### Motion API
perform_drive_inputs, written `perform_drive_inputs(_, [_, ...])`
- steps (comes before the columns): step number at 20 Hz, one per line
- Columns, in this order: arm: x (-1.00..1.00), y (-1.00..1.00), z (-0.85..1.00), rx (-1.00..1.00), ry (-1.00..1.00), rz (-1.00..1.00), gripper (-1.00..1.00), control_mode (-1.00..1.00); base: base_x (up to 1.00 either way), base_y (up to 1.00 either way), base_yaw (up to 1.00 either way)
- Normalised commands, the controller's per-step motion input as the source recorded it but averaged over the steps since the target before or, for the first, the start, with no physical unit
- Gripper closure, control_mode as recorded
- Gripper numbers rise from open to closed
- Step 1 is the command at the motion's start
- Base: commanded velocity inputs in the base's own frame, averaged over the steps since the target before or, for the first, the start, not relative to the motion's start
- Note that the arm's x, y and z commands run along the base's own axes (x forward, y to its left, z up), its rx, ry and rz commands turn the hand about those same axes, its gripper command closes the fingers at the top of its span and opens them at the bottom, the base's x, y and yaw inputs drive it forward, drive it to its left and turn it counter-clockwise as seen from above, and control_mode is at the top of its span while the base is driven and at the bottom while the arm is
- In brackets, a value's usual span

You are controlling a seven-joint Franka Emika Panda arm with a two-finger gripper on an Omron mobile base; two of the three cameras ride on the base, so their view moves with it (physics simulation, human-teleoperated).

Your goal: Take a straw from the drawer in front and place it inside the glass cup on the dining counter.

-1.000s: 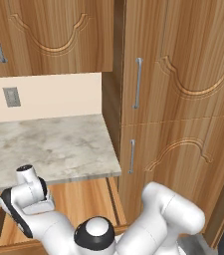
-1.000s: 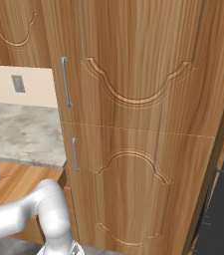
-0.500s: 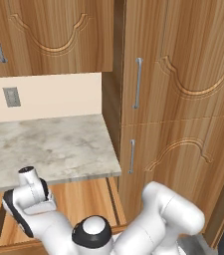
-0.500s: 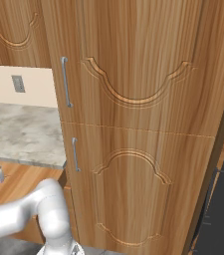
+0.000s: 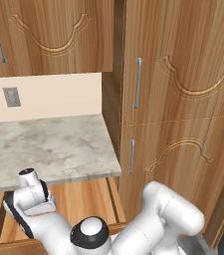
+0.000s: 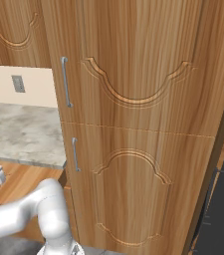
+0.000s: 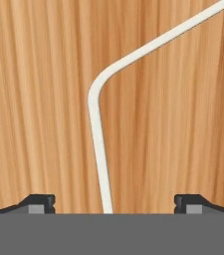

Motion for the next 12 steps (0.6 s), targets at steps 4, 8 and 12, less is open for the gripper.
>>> perform_drive_inputs(4, [0.03, 0.02, -0.34, 0.00, 0.00, -0.01, -1.00, -1.00, 0.00, 0.00, 0.00])
perform_drive_inputs(8, [-0.26, 0.00, -0.55, 0.00, 0.00, -0.02, 1.00, -1.00, 0.00, 0.00, 0.00])
perform_drive_inputs(12, [-0.37, -0.01, -0.47, 0.00, 0.00, -0.03, 1.00, -1.00, 0.00, 0.00, 0.00])
